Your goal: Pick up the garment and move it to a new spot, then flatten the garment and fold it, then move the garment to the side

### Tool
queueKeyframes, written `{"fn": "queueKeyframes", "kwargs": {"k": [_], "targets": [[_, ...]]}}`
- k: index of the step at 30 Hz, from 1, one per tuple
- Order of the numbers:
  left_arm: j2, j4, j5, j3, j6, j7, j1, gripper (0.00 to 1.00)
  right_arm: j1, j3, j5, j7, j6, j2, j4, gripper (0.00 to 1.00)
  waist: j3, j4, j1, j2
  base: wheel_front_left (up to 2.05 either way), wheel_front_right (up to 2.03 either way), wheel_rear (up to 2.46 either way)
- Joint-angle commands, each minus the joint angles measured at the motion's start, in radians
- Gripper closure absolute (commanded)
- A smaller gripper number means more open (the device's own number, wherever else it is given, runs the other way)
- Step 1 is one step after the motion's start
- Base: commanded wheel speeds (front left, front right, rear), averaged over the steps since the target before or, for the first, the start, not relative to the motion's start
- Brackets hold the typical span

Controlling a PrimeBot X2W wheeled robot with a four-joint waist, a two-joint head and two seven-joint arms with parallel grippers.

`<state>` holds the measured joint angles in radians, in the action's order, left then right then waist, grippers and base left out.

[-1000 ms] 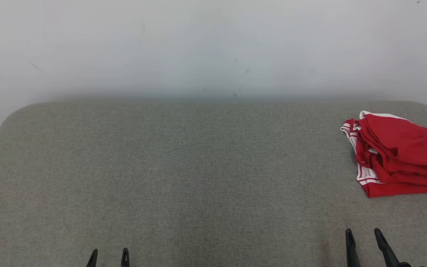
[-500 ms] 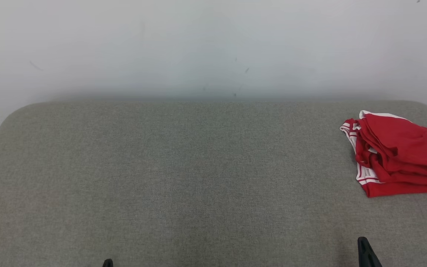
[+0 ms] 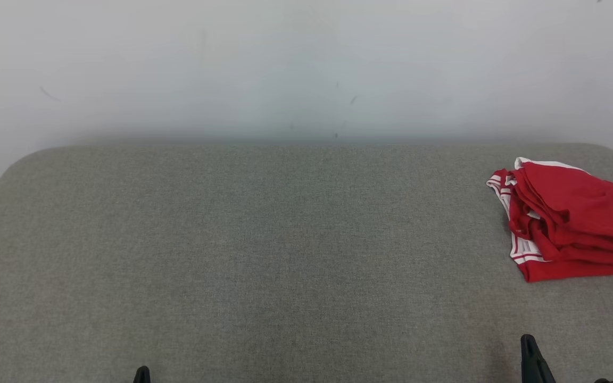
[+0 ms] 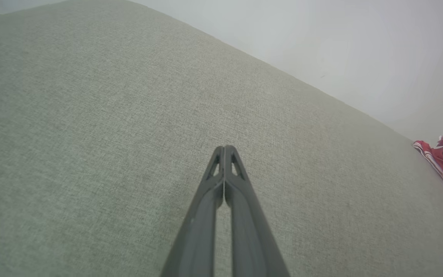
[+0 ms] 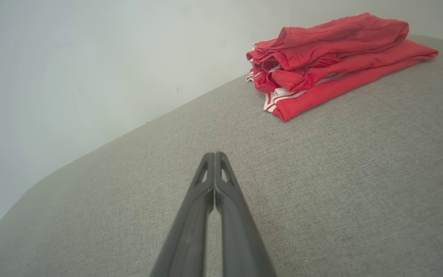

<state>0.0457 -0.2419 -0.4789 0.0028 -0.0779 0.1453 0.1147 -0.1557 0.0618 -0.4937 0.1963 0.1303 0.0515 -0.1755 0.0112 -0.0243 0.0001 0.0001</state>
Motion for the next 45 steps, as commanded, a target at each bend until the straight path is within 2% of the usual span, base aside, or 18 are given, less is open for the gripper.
{"fn": "queueKeyframes", "kwargs": {"k": [1,23,45], "targets": [[0.003,0.018,-0.040,0.007,-0.003,-0.009,-0.033,1.00,0.025,0.000,-0.042,-0.006,0.000,0.008,0.019,1.00,0.000,0.000,0.0000,-0.0001,0.00,0.00,0.00],[0.004,0.025,-0.372,0.043,-0.018,-0.105,-0.080,1.00,0.056,-0.004,-0.380,-0.067,0.000,0.015,0.038,1.00,-0.003,0.005,0.0000,-0.0001,0.00,0.00,0.00],[0.005,0.028,-0.626,0.071,-0.030,-0.178,-0.117,1.00,0.080,-0.005,-0.636,-0.116,0.000,0.018,0.053,1.00,-0.005,0.010,-0.0001,-0.0001,0.00,0.00,0.00]]}}
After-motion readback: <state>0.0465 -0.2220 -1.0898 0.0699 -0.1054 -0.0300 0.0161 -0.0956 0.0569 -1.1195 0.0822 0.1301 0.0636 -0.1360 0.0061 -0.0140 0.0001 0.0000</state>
